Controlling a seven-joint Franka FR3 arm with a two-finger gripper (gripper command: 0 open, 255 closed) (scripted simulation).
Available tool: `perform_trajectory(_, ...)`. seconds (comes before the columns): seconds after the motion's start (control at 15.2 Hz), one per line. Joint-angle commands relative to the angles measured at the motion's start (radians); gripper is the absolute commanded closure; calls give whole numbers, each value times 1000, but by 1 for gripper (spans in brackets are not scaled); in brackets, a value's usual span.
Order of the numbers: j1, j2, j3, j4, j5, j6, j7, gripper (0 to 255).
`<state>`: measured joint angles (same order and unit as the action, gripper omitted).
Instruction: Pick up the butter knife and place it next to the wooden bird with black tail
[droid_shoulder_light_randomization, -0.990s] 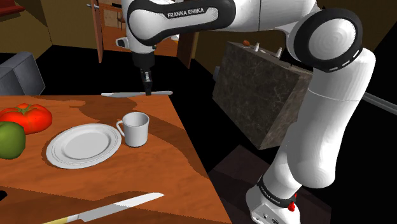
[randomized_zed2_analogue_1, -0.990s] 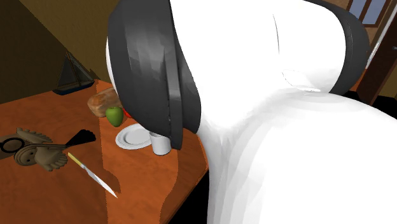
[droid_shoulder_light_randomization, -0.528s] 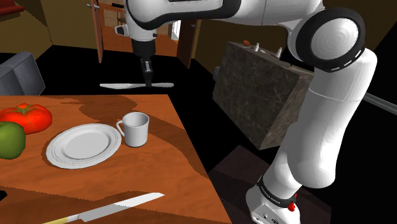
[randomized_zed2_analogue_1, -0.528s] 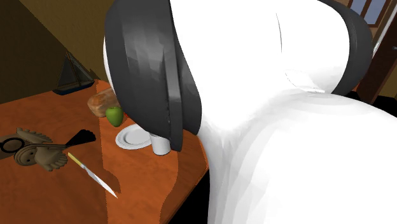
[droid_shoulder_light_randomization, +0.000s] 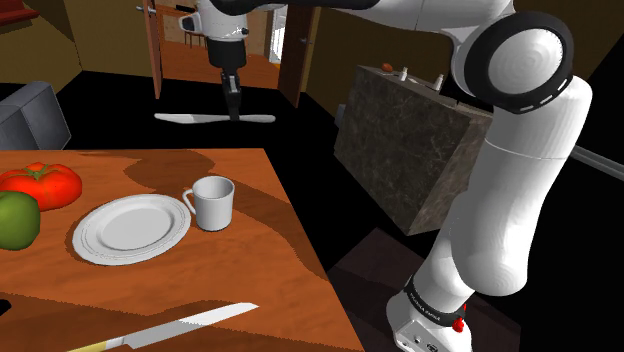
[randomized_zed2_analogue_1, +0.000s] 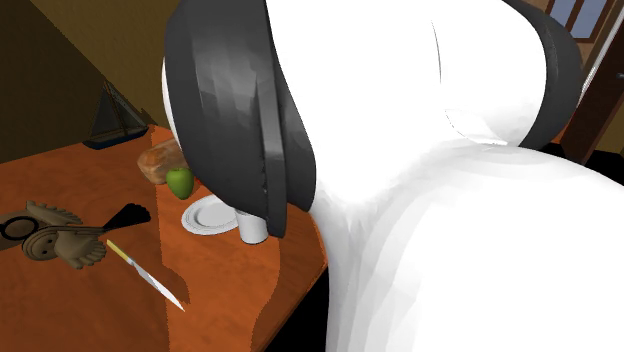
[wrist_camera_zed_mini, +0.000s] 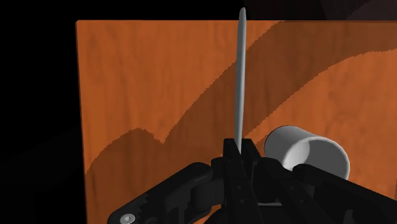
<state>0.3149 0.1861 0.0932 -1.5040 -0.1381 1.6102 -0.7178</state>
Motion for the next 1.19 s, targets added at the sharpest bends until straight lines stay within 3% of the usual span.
perform_trajectory(0.0, 1, 5, 0, 34, 0, -29, -3, 255)
perform_trajectory(0.13, 1, 7, 0, 51, 0, -44, -4, 255)
perform_trajectory(0.59, 76, -119, 62, -111, 19, -24, 136, 255)
perform_trajectory(1.12, 163, -203, 146, -210, 51, -25, 305, 255)
